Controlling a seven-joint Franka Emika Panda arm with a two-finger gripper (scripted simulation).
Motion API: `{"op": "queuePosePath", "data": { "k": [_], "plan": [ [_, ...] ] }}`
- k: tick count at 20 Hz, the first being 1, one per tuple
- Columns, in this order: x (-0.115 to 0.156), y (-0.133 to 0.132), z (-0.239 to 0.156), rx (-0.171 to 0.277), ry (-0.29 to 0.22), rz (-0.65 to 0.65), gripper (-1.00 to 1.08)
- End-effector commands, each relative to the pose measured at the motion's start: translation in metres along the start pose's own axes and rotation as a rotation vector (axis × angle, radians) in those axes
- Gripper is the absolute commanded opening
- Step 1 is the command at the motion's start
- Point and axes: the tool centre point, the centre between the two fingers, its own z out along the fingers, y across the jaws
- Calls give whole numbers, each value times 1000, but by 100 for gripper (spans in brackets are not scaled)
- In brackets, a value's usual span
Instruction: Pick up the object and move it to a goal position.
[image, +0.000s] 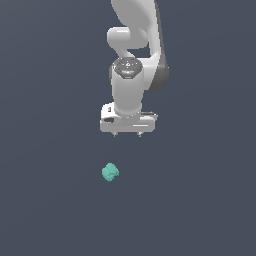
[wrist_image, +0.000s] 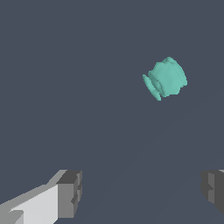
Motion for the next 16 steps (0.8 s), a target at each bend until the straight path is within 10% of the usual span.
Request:
{"op": "queuePosePath", "data": {
  "k": [1, 16],
  "plan": [
    [0, 0, 0, 0, 0, 0, 100],
    [7, 4, -12, -25, 13, -13, 100]
  ]
}}
